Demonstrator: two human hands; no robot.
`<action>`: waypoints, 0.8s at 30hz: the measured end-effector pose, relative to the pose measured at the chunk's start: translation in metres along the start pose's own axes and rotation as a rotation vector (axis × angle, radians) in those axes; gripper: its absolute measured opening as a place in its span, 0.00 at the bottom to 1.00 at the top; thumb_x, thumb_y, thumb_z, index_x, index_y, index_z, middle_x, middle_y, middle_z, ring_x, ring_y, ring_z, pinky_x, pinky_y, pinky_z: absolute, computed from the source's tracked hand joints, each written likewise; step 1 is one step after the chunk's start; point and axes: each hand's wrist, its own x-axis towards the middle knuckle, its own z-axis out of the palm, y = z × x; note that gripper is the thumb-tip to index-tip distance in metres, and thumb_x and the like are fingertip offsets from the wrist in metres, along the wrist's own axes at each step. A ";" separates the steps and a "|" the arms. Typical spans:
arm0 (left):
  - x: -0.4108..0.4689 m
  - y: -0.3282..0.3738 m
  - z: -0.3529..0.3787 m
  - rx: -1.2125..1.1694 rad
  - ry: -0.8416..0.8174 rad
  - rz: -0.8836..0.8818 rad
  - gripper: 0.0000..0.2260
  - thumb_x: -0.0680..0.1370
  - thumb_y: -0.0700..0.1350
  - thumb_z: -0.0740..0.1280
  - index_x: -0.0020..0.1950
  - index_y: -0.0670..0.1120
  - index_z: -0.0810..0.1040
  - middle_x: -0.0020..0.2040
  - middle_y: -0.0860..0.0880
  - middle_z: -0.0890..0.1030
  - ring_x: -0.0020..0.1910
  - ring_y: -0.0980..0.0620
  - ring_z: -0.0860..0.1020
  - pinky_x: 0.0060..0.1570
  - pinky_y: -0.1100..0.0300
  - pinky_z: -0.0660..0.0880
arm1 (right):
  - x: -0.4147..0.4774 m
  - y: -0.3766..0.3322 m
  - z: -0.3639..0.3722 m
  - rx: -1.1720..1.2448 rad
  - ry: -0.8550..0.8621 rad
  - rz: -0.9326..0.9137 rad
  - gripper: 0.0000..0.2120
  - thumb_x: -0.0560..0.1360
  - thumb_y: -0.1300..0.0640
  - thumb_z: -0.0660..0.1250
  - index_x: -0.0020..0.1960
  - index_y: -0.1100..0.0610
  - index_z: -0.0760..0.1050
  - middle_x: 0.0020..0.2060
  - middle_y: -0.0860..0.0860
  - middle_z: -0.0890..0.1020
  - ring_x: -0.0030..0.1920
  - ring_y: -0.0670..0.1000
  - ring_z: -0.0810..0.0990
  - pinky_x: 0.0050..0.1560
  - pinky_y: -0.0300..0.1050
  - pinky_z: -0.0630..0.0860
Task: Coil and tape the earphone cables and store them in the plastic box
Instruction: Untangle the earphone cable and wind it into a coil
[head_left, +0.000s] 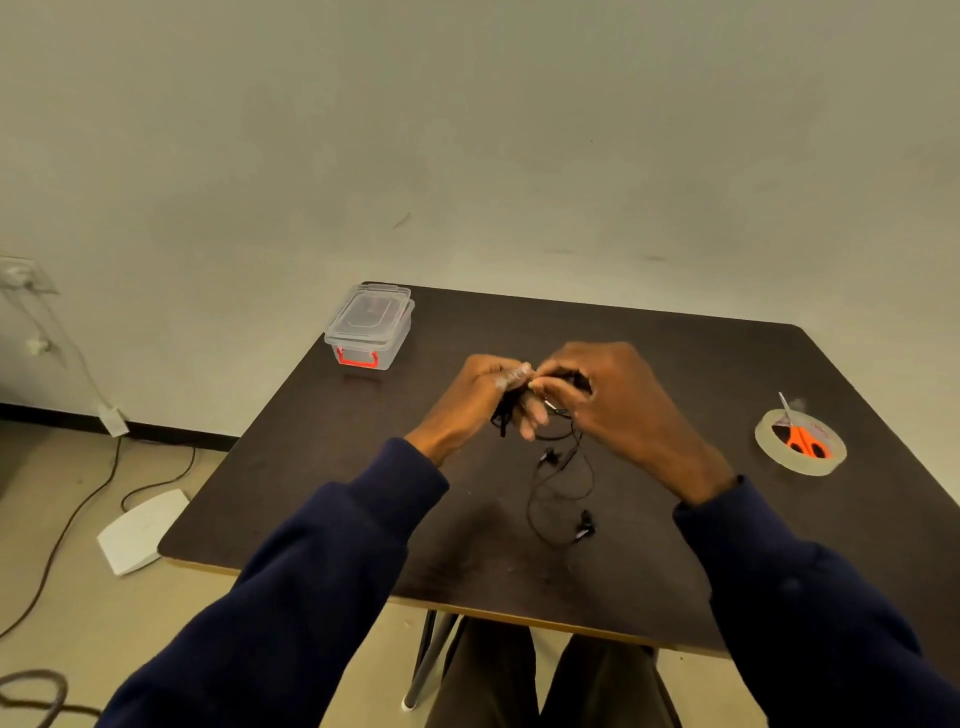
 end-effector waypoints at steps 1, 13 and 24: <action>-0.002 0.002 0.003 -0.069 -0.032 -0.049 0.20 0.88 0.41 0.53 0.50 0.32 0.81 0.35 0.40 0.81 0.28 0.48 0.77 0.31 0.60 0.72 | 0.005 0.005 -0.003 -0.008 0.015 -0.007 0.05 0.78 0.53 0.70 0.50 0.52 0.85 0.42 0.44 0.84 0.41 0.43 0.81 0.43 0.48 0.80; -0.006 0.010 0.006 -0.983 -0.302 -0.204 0.16 0.87 0.43 0.53 0.48 0.42 0.78 0.39 0.47 0.77 0.29 0.57 0.71 0.38 0.63 0.76 | 0.011 0.034 0.021 0.709 0.064 0.182 0.13 0.79 0.51 0.69 0.51 0.61 0.85 0.36 0.63 0.83 0.31 0.51 0.77 0.30 0.39 0.73; 0.022 0.005 0.020 -0.871 0.014 0.002 0.15 0.85 0.40 0.58 0.71 0.39 0.74 0.65 0.42 0.82 0.58 0.47 0.85 0.63 0.55 0.79 | -0.031 0.008 0.065 0.859 -0.085 0.410 0.18 0.86 0.54 0.59 0.43 0.62 0.78 0.28 0.53 0.77 0.23 0.46 0.66 0.25 0.38 0.63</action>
